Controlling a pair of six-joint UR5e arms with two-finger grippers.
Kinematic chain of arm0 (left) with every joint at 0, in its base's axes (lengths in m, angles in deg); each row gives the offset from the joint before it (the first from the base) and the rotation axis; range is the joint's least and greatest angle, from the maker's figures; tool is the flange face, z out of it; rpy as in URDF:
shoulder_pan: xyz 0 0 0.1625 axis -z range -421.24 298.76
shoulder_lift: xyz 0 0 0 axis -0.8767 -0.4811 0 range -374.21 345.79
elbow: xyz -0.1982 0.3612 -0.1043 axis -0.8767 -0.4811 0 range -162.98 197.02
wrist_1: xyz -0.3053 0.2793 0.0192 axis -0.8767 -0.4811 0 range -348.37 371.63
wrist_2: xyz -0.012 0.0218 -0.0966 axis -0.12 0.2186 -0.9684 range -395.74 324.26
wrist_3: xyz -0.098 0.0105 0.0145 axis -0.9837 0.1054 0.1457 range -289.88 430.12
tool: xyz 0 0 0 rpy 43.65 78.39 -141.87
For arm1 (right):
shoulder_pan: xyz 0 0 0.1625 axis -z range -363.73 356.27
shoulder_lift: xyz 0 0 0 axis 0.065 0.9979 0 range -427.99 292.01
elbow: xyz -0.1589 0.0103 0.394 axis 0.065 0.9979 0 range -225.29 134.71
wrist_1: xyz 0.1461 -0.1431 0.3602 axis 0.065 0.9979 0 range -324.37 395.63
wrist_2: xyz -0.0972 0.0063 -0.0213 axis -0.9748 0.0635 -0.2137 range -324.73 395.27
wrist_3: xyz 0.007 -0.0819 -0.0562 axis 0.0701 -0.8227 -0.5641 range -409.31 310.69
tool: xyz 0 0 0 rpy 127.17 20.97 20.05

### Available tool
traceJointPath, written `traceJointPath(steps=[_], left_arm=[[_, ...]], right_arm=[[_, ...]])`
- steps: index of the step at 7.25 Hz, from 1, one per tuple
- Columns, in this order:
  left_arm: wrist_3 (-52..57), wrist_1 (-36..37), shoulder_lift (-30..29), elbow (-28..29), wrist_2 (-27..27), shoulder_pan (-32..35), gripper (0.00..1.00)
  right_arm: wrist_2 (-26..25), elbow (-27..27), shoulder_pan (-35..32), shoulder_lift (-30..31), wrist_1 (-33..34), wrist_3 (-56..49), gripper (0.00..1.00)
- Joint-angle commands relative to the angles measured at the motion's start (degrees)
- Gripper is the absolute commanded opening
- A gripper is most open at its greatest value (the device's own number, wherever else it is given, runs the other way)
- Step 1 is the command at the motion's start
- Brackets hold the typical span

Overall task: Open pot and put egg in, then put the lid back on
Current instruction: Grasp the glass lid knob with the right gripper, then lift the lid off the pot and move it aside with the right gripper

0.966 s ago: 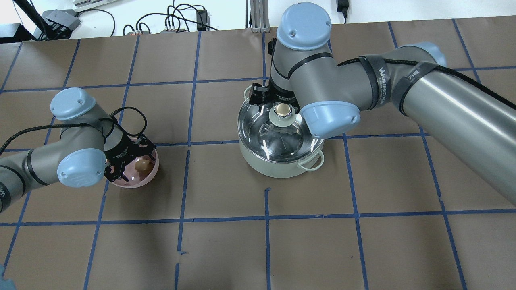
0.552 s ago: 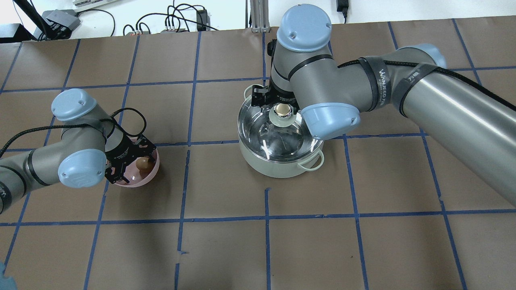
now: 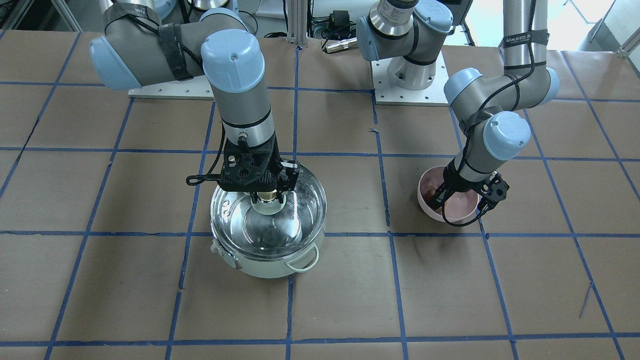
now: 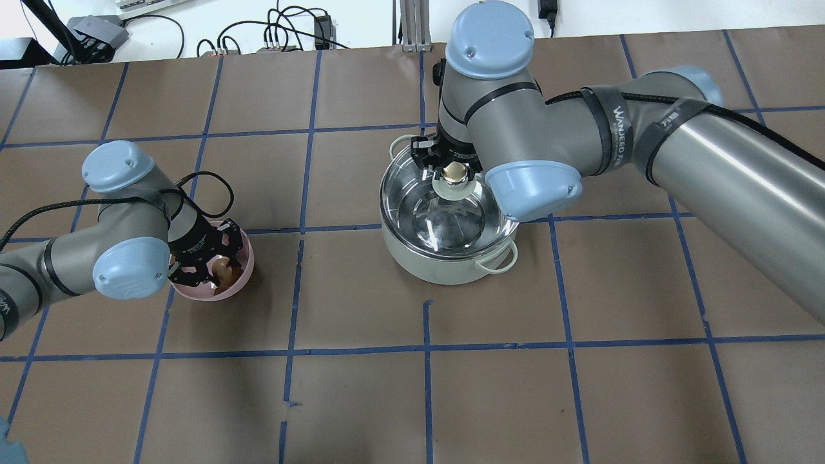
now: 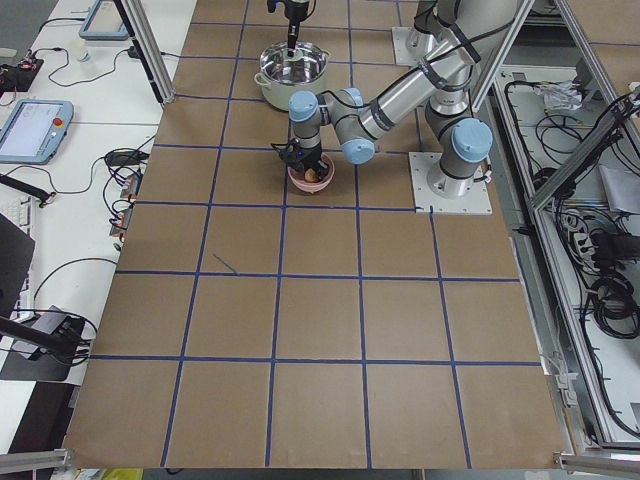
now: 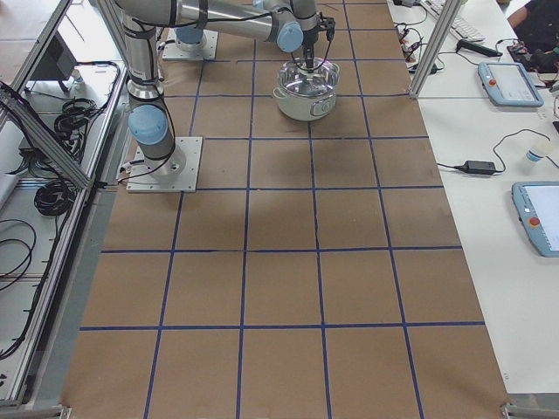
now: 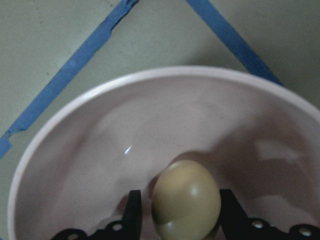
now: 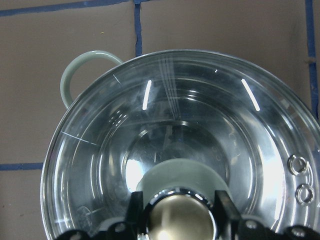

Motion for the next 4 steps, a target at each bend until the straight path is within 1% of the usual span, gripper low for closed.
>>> traceJointPath(steps=[1,3,4], left_arm=[[0.38,-0.01,0.0,0.25,0.02,0.0,0.29],[0.56,-0.01,0.0,0.34,0.02,0.0,0.23],[0.82,-0.01,0.09,0.51,0.02,-0.09,0.21]], right_arm=[[-0.03,2.88,1.57,2.34,-4.6,-0.42,0.18],[0.85,9.46,6.91,2.61,-13.64,-2.59,0.18],[2.68,10.36,9.82,3.92,-16.03,-5.57,0.18]])
